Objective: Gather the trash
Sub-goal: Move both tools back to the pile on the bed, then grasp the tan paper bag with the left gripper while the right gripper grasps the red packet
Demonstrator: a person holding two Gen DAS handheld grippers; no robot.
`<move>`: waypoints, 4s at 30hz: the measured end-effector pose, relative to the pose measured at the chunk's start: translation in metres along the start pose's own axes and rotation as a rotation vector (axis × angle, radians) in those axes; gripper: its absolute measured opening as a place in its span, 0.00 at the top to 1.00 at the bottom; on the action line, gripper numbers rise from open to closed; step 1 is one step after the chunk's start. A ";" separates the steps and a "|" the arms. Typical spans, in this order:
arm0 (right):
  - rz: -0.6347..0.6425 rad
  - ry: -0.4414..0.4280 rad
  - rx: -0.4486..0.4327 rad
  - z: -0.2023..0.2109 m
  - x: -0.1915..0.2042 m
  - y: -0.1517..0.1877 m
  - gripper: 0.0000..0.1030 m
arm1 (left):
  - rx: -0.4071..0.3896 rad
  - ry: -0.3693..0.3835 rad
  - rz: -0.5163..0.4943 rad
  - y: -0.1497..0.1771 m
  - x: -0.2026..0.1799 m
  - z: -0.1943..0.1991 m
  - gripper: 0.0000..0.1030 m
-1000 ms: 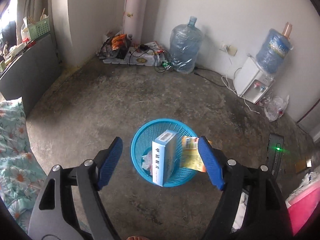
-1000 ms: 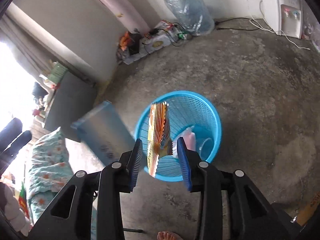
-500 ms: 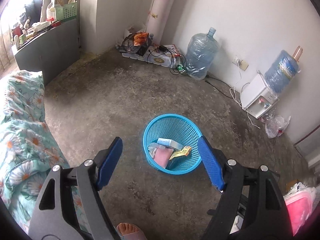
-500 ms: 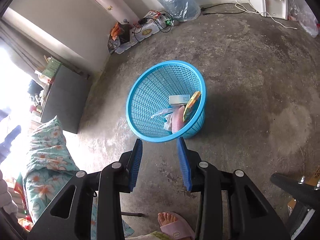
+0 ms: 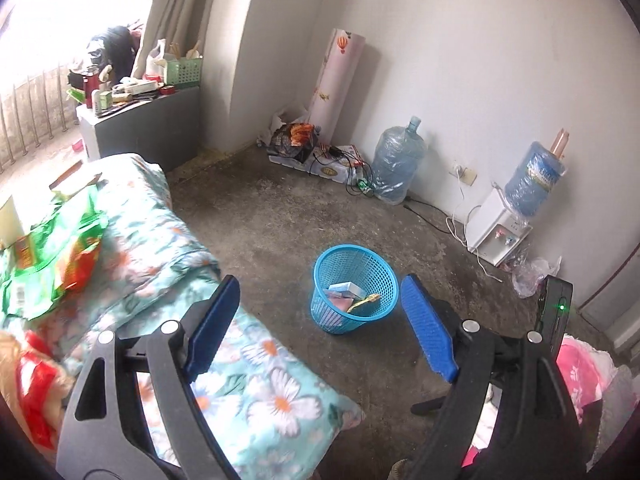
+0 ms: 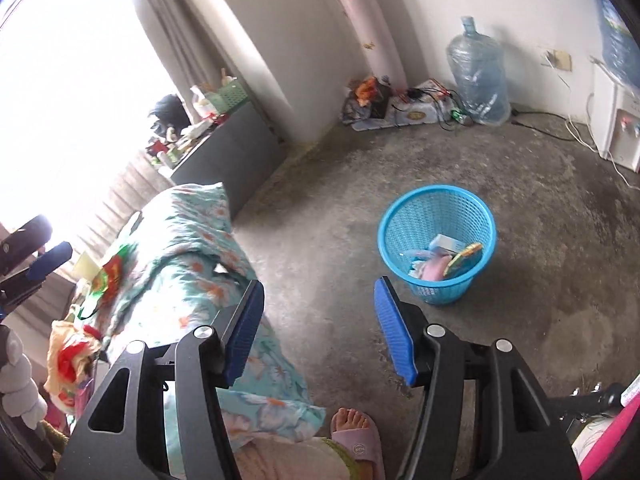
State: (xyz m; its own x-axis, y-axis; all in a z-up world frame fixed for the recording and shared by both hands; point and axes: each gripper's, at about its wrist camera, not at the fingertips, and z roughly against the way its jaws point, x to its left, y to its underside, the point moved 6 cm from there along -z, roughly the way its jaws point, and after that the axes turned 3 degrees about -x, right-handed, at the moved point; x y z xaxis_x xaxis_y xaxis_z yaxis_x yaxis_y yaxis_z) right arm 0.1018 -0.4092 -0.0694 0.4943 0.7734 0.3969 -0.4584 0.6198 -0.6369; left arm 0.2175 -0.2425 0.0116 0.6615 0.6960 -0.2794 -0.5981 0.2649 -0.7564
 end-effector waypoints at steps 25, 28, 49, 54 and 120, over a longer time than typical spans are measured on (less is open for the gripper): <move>0.348 -0.419 0.325 -0.008 0.259 0.090 0.36 | -0.202 -0.325 0.386 0.092 0.230 0.254 0.22; 0.364 -0.423 0.352 -0.014 0.269 0.097 0.36 | -0.142 -0.265 0.340 0.092 0.223 0.226 0.22; 0.345 -0.423 0.444 -0.057 0.279 0.096 0.36 | 0.040 -0.305 0.285 0.101 0.268 0.132 0.71; 0.264 -0.528 0.484 -0.064 0.293 0.090 0.36 | 0.006 -0.309 0.320 0.102 0.278 0.146 0.82; -0.100 -0.889 0.727 -0.101 0.355 0.120 0.86 | 0.012 -0.241 0.311 0.116 0.259 0.140 0.86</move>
State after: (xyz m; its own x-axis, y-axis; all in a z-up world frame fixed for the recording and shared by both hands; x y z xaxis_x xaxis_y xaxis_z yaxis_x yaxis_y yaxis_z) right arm 0.2971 -0.0735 -0.0711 -0.0100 0.3578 0.9337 -0.9065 0.3909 -0.1595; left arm 0.2562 0.0616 -0.0659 0.3237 0.8807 -0.3458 -0.7595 0.0239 -0.6500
